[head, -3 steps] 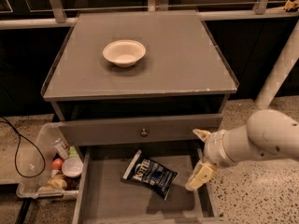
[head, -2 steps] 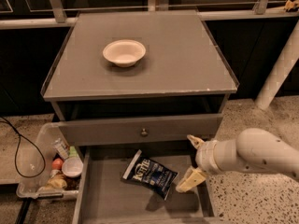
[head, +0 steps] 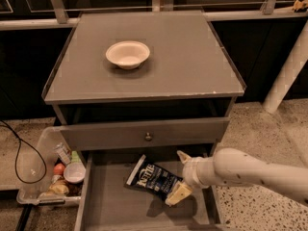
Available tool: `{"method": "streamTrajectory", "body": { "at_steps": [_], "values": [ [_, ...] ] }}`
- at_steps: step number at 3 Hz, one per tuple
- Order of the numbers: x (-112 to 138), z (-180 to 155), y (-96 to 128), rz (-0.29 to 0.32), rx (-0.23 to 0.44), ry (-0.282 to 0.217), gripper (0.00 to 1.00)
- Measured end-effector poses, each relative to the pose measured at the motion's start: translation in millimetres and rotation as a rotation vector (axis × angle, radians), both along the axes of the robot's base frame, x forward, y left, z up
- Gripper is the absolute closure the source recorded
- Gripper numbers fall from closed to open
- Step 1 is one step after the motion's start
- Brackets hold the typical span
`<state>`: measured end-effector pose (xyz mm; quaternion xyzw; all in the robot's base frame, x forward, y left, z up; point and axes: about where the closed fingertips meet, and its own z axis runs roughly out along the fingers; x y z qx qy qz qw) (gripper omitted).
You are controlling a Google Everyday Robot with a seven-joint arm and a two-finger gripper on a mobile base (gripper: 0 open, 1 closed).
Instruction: Pick blue chip bag from middle drawer and place on counter
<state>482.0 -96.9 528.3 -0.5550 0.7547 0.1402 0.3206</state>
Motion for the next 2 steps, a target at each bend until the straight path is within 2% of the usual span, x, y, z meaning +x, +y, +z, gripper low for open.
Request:
{"method": "streamTrajectory", "body": {
  "at_steps": [1,2],
  "values": [
    [5.3,-0.7,18.6,0.031,-0.001,0.001,0.00],
    [2.2,-9.8,23.6,0.044,0.005,0.010,0.00]
  ]
}}
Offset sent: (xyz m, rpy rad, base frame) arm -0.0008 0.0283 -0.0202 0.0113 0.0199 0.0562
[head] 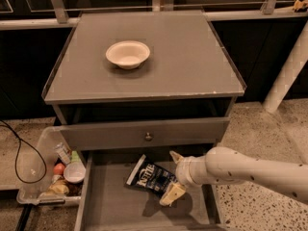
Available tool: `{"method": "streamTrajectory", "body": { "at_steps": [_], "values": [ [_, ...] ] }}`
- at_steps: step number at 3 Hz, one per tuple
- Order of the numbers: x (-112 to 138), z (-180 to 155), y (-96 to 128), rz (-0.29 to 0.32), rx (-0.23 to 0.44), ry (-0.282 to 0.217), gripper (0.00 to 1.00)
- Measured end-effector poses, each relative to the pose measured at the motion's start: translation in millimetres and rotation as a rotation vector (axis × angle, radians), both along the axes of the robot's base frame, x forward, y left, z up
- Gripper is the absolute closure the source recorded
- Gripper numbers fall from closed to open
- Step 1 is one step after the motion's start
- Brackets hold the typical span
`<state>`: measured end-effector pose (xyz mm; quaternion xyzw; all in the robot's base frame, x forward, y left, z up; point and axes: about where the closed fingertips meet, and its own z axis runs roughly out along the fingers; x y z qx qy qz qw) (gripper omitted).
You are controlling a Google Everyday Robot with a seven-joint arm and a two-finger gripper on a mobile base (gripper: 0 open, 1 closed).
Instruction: Pick blue chip bag from middle drawer and place on counter
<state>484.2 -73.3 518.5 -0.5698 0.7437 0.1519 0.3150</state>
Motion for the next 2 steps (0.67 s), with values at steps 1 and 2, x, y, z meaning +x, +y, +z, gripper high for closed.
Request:
{"method": "streamTrajectory", "body": {
  "at_steps": [1,2],
  "values": [
    [3,-34,19,0.012,0.048,0.000,0.00],
    [1,-90,40,0.008,0.091,0.024,0.00]
  ]
}}
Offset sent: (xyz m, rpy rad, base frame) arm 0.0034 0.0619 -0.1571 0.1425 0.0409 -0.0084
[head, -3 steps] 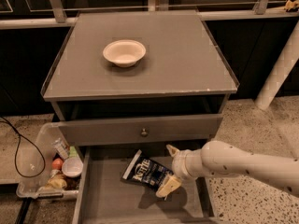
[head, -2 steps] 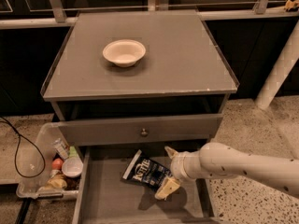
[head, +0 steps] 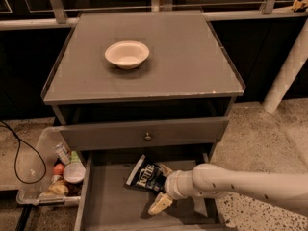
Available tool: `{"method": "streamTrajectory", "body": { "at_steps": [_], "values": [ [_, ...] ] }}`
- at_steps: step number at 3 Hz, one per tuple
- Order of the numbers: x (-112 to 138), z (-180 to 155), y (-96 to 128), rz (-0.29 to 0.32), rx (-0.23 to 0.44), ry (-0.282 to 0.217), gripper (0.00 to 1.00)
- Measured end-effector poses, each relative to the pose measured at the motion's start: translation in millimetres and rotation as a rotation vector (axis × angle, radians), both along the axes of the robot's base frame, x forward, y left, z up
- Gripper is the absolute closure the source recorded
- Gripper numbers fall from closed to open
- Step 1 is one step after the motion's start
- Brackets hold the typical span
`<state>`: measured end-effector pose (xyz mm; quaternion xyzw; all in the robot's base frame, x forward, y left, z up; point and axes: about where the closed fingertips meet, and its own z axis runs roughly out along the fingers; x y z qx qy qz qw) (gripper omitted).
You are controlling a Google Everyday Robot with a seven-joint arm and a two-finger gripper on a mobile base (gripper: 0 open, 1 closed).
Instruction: Pick blue chip bag from middle drawer and place on counter
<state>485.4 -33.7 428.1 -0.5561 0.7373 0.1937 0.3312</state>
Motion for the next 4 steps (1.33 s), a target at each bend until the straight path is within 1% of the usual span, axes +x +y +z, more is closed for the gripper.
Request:
{"method": "streamTrajectory", "body": {
  "at_steps": [1,2,4],
  "values": [
    [-3.9,-49.6,13.4,0.000,-0.008,0.004,0.00],
    [-5.1,-54.8,15.2,-0.006,-0.004,0.008,0.19],
    [-5.2,-54.9,15.2,-0.006,-0.004,0.008,0.65]
  ]
}}
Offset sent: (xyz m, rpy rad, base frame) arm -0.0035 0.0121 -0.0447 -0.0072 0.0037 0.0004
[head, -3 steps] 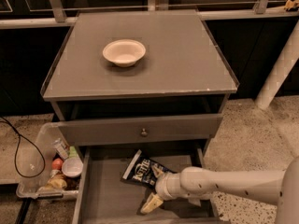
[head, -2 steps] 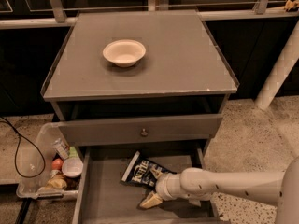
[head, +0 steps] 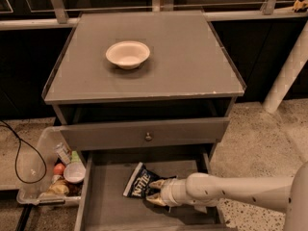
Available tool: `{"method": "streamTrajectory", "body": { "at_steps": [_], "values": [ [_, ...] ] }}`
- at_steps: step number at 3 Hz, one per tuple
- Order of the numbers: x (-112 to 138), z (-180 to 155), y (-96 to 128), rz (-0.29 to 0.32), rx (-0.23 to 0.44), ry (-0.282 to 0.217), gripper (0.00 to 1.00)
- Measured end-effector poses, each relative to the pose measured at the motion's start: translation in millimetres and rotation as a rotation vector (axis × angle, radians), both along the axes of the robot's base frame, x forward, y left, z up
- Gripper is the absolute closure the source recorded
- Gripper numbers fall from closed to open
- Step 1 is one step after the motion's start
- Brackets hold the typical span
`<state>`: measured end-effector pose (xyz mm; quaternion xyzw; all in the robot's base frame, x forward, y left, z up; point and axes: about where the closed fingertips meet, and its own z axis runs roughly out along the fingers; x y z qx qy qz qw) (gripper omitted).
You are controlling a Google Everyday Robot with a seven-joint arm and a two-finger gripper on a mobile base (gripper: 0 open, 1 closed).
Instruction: Pick blue chip bag from middle drawer and place on counter
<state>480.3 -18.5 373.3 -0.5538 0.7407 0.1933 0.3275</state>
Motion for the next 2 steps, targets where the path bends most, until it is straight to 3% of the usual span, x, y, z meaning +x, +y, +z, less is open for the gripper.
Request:
{"method": "streamTrajectory", "body": {
  "at_steps": [1,2],
  "values": [
    [0.0,0.0,0.0,0.000,0.000,0.000,0.89],
    [0.0,0.0,0.0,0.000,0.000,0.000,1.00]
  ]
}}
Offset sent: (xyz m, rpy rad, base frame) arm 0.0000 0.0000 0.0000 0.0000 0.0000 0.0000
